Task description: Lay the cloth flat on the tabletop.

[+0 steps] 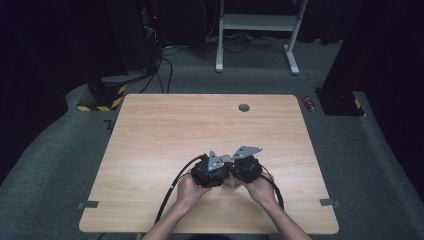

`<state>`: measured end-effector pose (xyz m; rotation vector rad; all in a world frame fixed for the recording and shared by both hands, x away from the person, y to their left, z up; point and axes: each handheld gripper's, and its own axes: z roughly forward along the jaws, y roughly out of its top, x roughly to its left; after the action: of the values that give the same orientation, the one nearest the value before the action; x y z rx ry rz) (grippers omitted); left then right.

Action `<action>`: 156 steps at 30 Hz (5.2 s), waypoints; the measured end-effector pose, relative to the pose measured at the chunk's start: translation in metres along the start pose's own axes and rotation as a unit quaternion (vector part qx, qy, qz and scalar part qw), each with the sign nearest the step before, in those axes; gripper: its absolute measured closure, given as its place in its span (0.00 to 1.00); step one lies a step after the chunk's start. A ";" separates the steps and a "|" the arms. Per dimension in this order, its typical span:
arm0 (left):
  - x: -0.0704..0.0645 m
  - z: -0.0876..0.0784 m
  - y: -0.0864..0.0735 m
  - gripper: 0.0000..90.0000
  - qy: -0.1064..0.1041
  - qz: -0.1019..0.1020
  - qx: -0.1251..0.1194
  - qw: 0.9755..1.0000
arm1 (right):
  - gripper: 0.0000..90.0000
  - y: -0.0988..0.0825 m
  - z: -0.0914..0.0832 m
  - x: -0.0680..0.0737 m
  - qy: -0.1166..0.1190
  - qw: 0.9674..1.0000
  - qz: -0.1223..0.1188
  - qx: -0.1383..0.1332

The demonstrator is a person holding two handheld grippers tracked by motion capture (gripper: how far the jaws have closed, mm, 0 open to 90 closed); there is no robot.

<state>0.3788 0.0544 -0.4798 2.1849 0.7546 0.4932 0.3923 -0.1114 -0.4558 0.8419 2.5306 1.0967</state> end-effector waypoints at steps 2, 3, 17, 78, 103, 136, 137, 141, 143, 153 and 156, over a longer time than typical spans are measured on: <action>0.000 0.001 0.000 0.65 -0.002 -0.002 0.000 1.000 | 0.98 0.000 0.000 0.000 -0.001 1.000 0.001 0.000; 0.000 0.002 0.001 0.75 -0.015 0.003 -0.003 1.000 | 0.98 0.000 -0.001 -0.002 0.003 1.000 0.002 -0.004; 0.011 0.002 0.010 0.95 -0.040 -0.008 0.012 0.999 | 0.71 -0.032 -0.013 0.008 -0.017 1.000 -0.002 -0.025; 0.025 0.014 -0.026 0.71 0.039 -0.014 0.104 0.994 | 0.88 -0.046 0.020 0.005 -0.072 0.995 -0.036 0.061; 0.062 -0.013 -0.022 0.96 0.031 -0.045 0.098 0.994 | 0.90 -0.032 0.004 -0.055 -0.136 0.989 0.046 0.027; 0.032 -0.027 -0.053 0.98 -0.010 -0.028 0.084 0.996 | 0.99 -0.076 -0.007 -0.020 -0.066 0.997 0.017 0.049; 0.033 -0.032 -0.053 0.98 -0.012 -0.032 0.076 0.997 | 0.99 -0.076 -0.011 -0.019 -0.065 0.997 0.017 0.042; 0.035 -0.048 -0.051 0.98 -0.011 -0.031 0.061 0.998 | 0.99 -0.073 -0.031 -0.015 -0.063 0.998 0.009 0.027; 0.036 -0.061 -0.052 0.98 -0.014 -0.031 0.051 0.998 | 0.99 -0.072 -0.041 -0.013 -0.061 0.998 0.008 0.020; 0.019 -0.074 -0.088 0.96 -0.034 -0.032 0.071 0.996 | 0.99 -0.091 -0.052 0.015 -0.025 0.999 -0.011 0.039; 0.017 -0.078 -0.095 0.89 -0.034 -0.034 0.078 0.996 | 0.98 -0.095 -0.051 0.022 -0.019 0.999 -0.011 0.043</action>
<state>0.3147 0.1581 -0.5007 2.2982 0.8511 0.3326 0.3135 -0.1807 -0.4905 0.8469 2.5652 0.9610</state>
